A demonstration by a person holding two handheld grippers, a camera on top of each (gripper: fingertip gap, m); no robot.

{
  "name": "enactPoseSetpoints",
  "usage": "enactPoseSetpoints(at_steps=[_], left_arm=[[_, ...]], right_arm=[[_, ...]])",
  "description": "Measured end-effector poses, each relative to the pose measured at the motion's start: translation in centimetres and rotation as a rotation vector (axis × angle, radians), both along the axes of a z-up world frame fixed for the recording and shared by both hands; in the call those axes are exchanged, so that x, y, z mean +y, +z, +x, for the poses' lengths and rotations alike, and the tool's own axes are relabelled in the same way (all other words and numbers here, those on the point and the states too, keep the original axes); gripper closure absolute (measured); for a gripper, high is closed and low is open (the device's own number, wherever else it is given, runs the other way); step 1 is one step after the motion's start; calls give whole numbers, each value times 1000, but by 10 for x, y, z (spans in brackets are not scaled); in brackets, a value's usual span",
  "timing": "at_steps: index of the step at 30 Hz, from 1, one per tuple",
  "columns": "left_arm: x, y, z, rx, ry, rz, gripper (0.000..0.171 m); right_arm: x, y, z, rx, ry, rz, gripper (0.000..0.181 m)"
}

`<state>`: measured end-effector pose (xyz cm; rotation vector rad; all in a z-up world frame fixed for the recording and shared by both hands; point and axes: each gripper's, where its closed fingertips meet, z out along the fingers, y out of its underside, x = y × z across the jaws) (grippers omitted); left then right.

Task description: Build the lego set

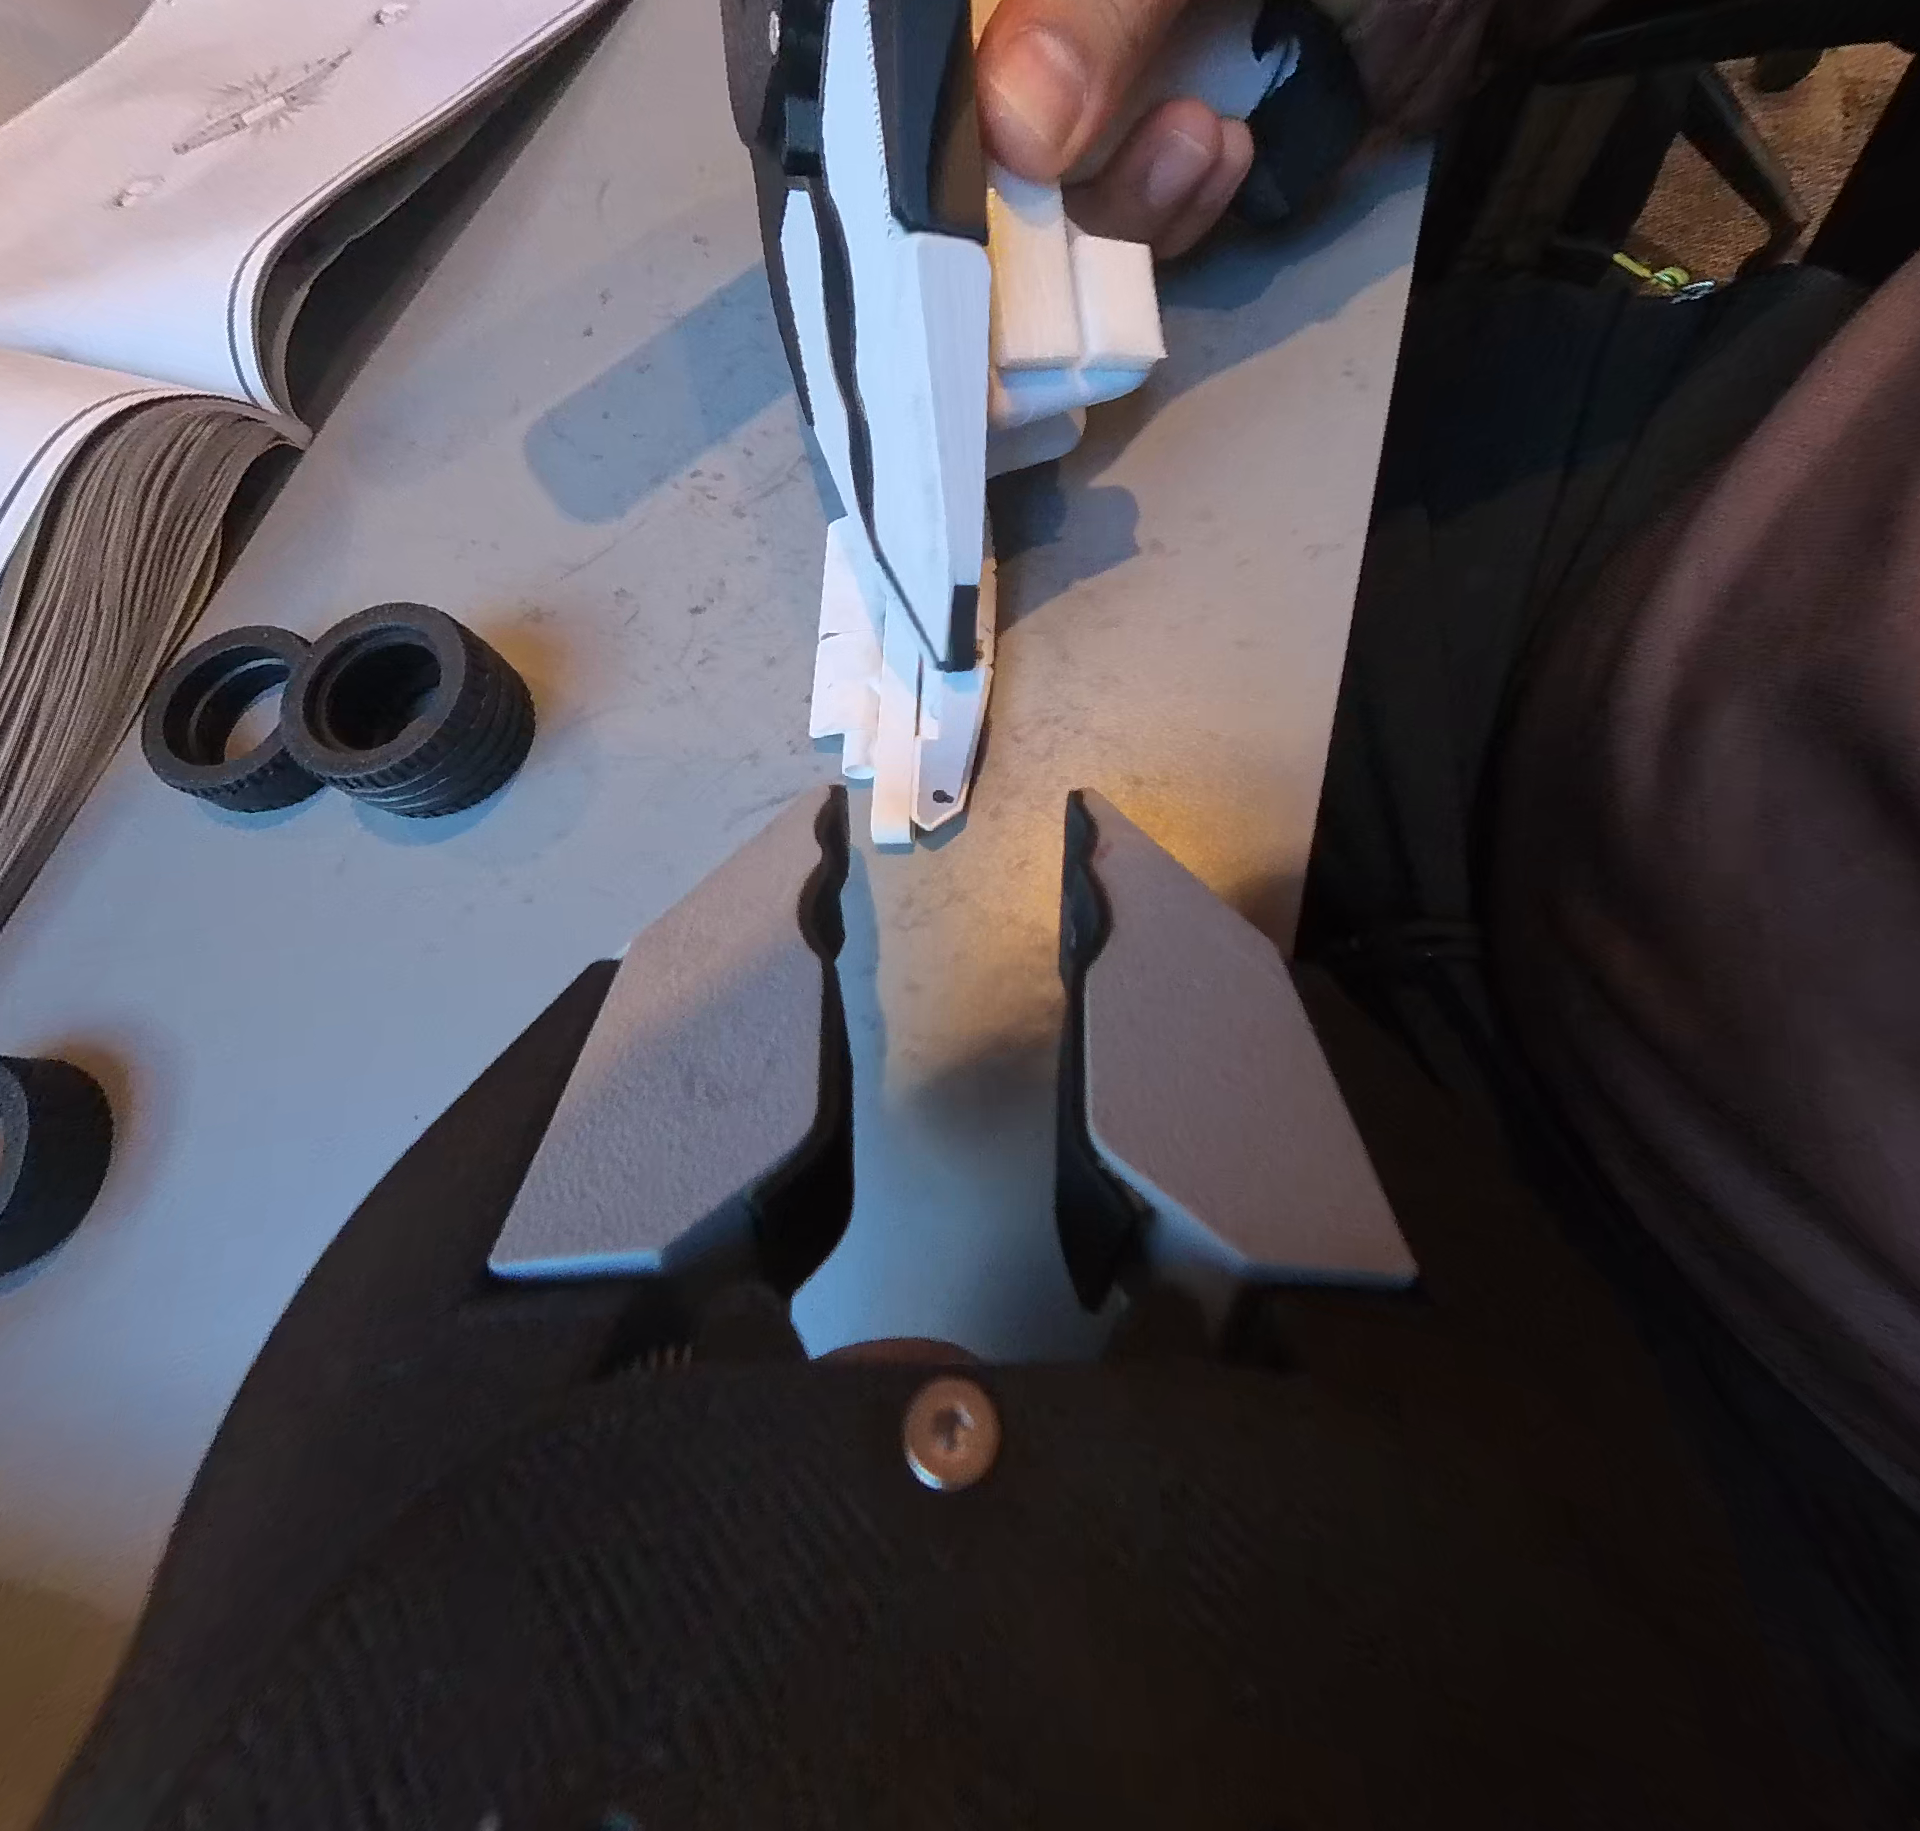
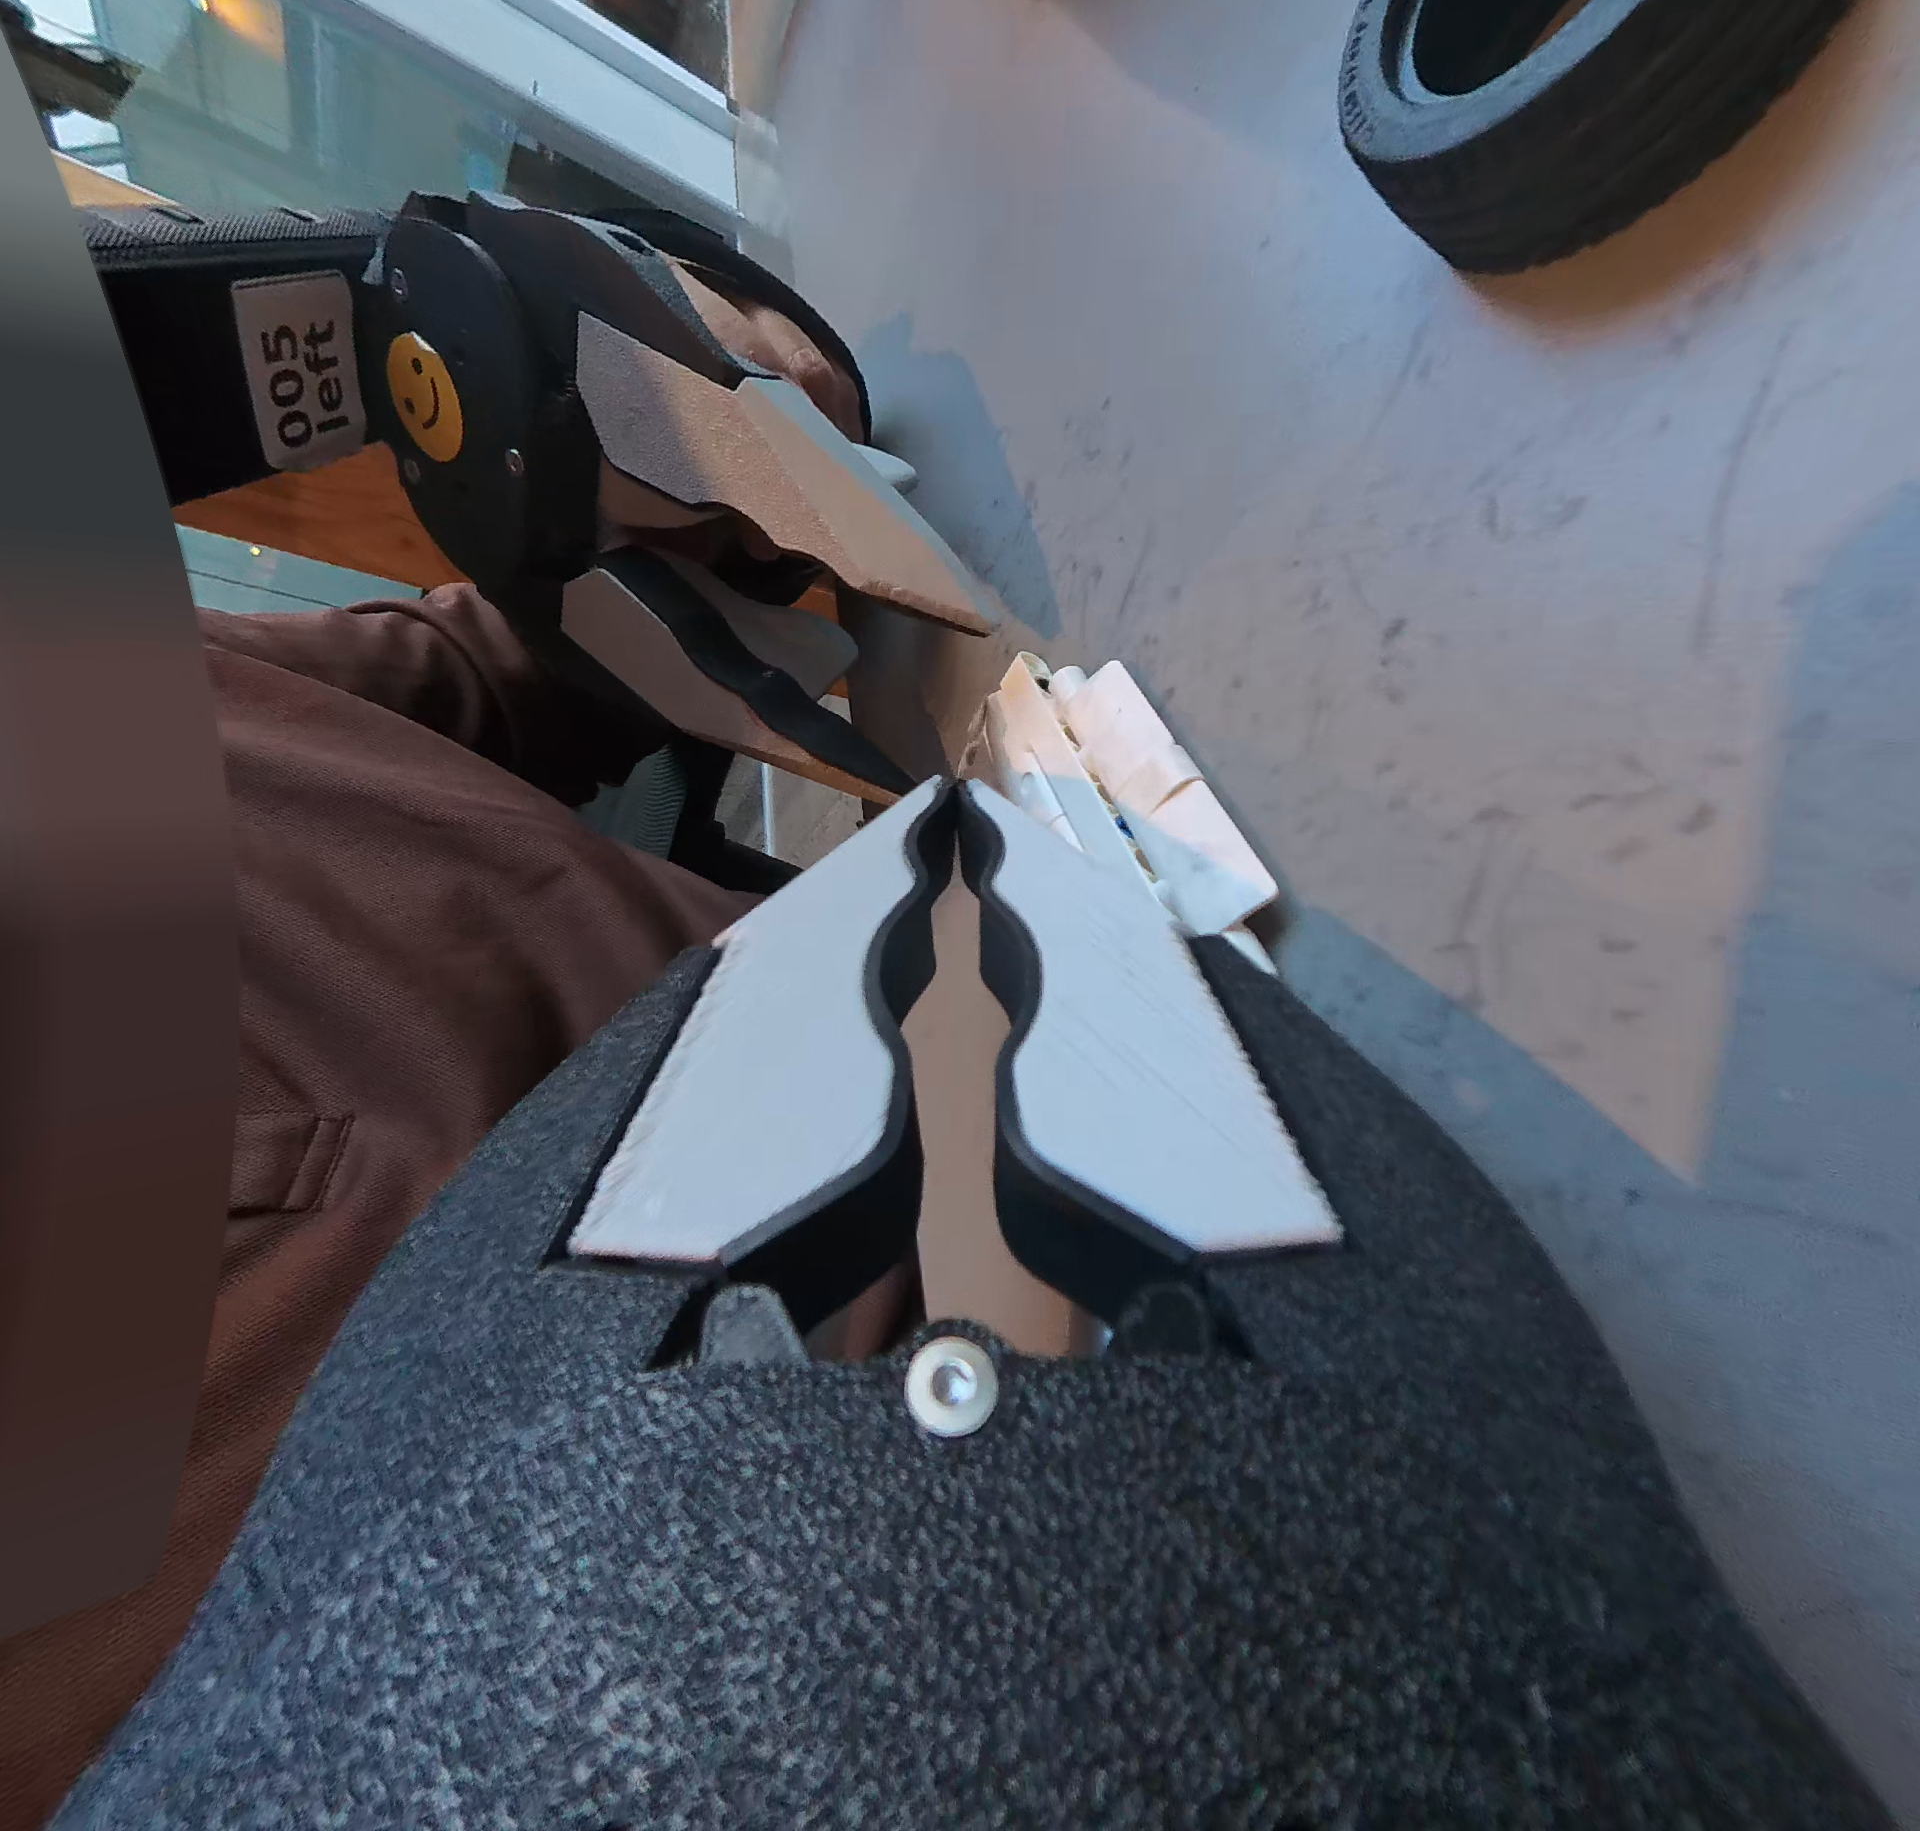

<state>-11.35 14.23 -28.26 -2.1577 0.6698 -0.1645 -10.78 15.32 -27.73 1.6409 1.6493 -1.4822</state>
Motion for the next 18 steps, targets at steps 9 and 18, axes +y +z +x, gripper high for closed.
enactPoseSetpoints(at_steps=[9,18], left_arm=[[0,1,1,-15,-4,2,133],[0,2,1,-22,-7,4,134]], right_arm=[[2,-3,0,-7,-10,-1,181],[2,-6,0,-15,-17,7,181]])
